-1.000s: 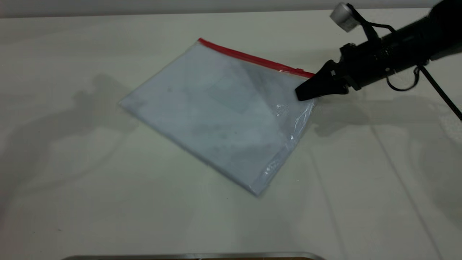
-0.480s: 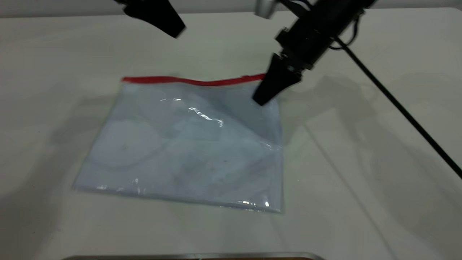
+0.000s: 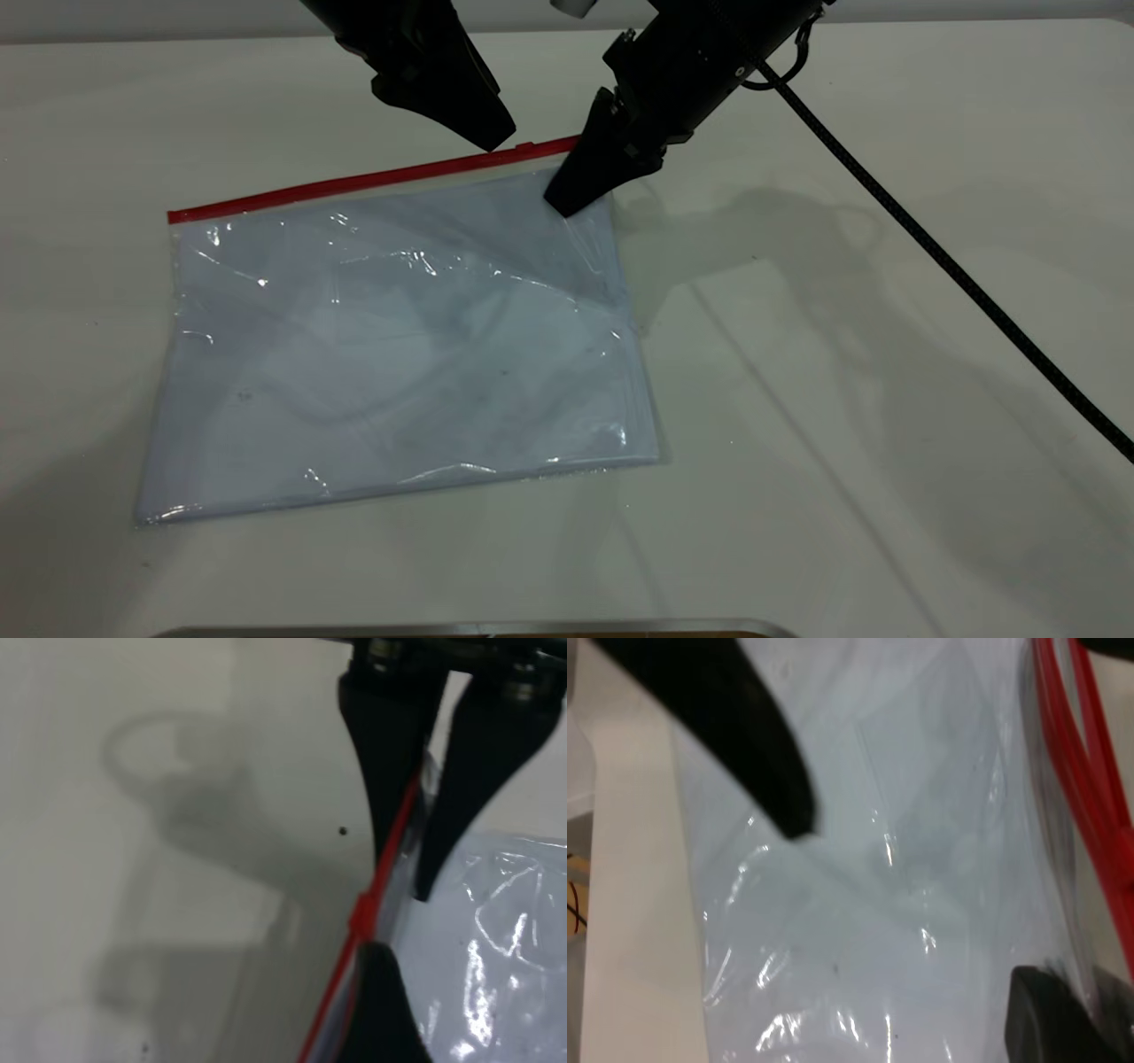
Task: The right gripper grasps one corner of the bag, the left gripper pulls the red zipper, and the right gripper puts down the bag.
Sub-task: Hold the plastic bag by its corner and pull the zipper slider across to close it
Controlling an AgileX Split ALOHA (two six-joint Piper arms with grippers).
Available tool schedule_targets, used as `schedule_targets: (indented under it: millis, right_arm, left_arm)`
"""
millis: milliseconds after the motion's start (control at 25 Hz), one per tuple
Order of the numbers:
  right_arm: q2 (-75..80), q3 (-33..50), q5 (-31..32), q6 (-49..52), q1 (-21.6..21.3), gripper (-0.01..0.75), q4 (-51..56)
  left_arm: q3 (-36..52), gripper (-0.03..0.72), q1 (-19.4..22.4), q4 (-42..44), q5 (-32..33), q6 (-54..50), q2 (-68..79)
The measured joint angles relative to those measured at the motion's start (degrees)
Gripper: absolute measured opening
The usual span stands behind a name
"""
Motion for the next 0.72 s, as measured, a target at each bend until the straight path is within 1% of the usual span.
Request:
schedule_targets:
  millis: [160, 320, 480, 600, 720]
  right_arm:
    - [0.00, 0.00, 1.39, -2.57, 0.25, 0.033, 1.81]
    - [0.00, 0.00, 2.57, -3.85, 0.48, 0.033, 3.96]
    - [0.00, 0.00, 3.52, -4.68, 0.48, 0.033, 4.67]
    - [0.06, 0.00, 3.58, -4.75, 0.48, 0.033, 4.61]
    - [0.06, 0.00, 3.75, -4.86, 0.48, 0.033, 4.61]
  left_arm:
    - [0.00, 0.590, 0.00, -0.69, -2.96, 0.18, 1.00]
    - [0.00, 0.590, 0.00, -2.38, -3.53, 0.47, 2.85]
    - [0.00, 0.587, 0.00, -5.42, -3.78, 3.00, 4.13]
    - [0.00, 0.556, 0.00, -7.03, -3.78, 4.60, 4.39]
    - [0.00, 0.488, 0.00, -7.51, -3.78, 5.25, 4.39]
